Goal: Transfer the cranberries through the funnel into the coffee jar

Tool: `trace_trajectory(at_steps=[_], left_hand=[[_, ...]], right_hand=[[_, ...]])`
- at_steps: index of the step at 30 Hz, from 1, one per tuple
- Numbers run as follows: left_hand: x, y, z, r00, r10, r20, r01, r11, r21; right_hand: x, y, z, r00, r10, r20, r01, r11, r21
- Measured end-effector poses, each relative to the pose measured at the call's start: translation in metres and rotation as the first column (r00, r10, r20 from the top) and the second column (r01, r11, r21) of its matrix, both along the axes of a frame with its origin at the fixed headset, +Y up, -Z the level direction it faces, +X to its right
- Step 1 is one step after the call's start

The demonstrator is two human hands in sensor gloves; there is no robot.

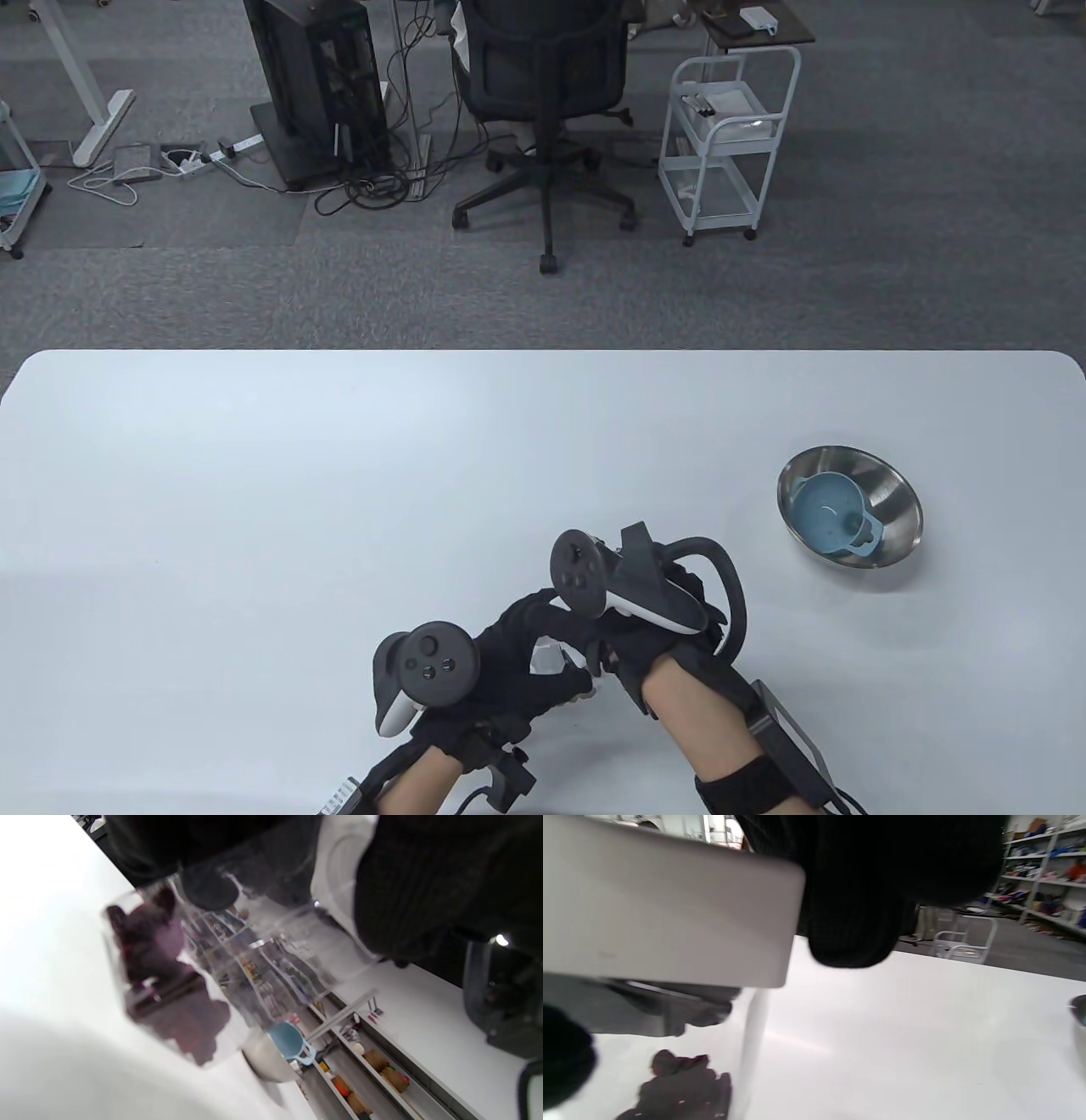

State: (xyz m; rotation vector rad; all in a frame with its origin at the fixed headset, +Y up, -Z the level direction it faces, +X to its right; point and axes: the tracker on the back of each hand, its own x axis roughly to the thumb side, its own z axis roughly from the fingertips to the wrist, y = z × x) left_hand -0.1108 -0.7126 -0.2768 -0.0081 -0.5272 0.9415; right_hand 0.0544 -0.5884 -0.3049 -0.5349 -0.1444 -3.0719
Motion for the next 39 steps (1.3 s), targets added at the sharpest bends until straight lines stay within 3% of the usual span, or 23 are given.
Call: trace_trajectory(at_steps=[4,7,9,13,24,32,39], left_hand=[[-0.001,0.000,-0.001,1.000,0.017,0.025,-0.017,1.000,-0.009],[-0.001,0.001,-0.002,0.999,0.023,0.039,-0.022,1.000,-0.011],[-0.001,0.001,-0.002,0.998,0.033,0.057,-0.033,0.999,-0.009],[-0.001,0.001,-0.002,0.997,0.047,0.063,-0.046,0.999,-0.014],[-0.006,0.011,-0.001,1.000,0.011,-0.021,-0.010,0.999,0.037],[-0.006,0.011,0.000,0.997,-0.026,-0.071,0.031,0.997,0.073],[-0.007,0.004,-0.001,1.000,-0.002,-0.023,0.003,0.998,0.056]], right_hand=[[0.012,0.006,0.004,0.972,-0.188,-0.143,0.165,0.973,-0.158],[0.017,0.005,0.008,0.955,-0.210,-0.210,0.150,0.951,-0.269],[0.019,0.002,0.009,0.961,-0.183,-0.209,0.121,0.953,-0.276],[0.019,-0.003,0.008,0.956,-0.182,-0.230,0.121,0.959,-0.258],[0.009,-0.001,0.008,0.971,-0.118,-0.208,0.105,0.992,-0.072],[0.006,-0.003,0.008,0.973,-0.104,-0.206,0.095,0.994,-0.051],[0.008,-0.008,0.006,0.958,-0.170,-0.232,0.156,0.985,-0.078]])
